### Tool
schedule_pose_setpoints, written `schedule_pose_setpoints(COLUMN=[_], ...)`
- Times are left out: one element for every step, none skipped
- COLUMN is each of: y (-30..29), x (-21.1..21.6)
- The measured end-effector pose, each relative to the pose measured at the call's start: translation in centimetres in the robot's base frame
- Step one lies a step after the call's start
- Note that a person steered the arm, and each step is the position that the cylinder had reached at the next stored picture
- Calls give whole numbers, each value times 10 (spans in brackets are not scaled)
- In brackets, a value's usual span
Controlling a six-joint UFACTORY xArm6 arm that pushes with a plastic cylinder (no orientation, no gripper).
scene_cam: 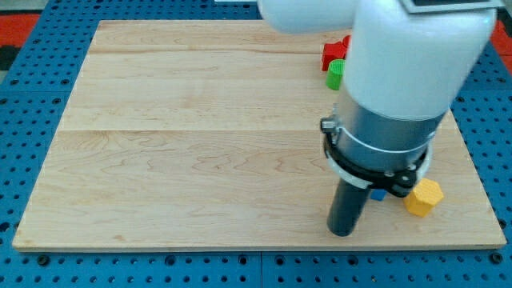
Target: Slide the yellow heart up a bit
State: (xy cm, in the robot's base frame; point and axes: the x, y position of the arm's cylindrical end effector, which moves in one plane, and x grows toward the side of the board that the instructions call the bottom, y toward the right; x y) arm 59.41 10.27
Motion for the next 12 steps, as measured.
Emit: schedule_pose_setpoints(y=[18,32,50,68,81,88,88,83,74,62,54,47], x=[0,0,0,0,0,0,0,0,0,0,0,0])
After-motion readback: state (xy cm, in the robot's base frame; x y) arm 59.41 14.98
